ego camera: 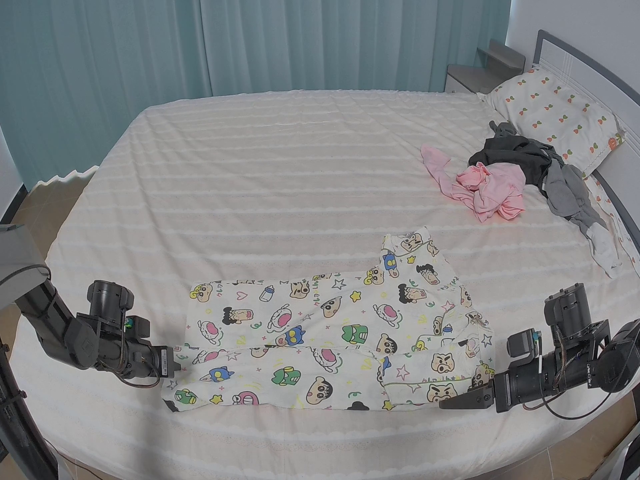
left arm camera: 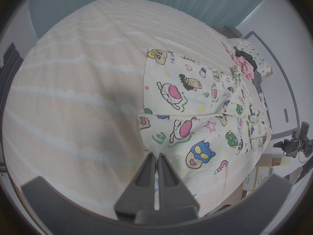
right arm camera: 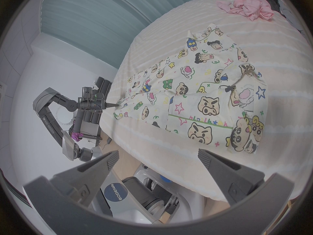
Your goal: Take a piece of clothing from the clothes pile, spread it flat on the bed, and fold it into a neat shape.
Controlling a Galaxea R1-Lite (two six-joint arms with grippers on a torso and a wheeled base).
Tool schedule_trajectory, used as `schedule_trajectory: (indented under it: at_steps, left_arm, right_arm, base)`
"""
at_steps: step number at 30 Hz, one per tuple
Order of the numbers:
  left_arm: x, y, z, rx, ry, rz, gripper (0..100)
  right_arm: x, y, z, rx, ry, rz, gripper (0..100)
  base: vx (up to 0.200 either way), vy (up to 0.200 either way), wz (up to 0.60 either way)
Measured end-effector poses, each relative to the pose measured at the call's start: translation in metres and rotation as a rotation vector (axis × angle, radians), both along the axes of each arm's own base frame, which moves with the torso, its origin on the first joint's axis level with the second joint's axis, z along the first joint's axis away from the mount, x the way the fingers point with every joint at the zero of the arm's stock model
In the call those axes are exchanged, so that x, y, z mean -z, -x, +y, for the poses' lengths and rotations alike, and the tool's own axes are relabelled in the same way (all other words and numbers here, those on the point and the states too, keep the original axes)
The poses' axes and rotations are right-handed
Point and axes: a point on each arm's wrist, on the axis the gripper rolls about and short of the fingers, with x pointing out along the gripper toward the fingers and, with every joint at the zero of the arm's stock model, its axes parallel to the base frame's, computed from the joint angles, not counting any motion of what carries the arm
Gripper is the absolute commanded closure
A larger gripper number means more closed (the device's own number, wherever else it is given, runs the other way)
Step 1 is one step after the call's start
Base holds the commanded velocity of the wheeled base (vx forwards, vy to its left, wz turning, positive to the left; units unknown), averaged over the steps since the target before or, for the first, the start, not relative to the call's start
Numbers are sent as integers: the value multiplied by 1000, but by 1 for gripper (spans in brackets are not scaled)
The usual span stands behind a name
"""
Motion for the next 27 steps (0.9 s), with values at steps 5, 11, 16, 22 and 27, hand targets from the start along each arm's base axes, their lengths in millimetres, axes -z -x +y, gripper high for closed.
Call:
schedule_trajectory:
  at_steps: [5, 11, 16, 22, 27]
  left_arm:
    - [-8, 7, 0, 34, -22, 27, 100]
    - [-13, 17, 2, 78, -49, 80, 100]
    - [-18, 17, 3, 103, -64, 97, 100]
    - [-24, 7, 4, 90, -80, 72, 100]
    - [-22, -5, 6, 48, -101, 68, 100]
  right_arm:
    - [1, 0, 0, -11, 7, -7, 0]
    - [3, 0, 0, -17, 13, -6, 0]
    - [3, 0, 0, -18, 15, -2, 0]
    - [4, 0, 0, -18, 16, 1, 0]
    - [4, 0, 0, -18, 16, 3, 0]
  base:
    - [0, 0, 0]
    - [0, 0, 0]
    - [0, 0, 0]
    - [0, 0, 0]
    - [0, 0, 0]
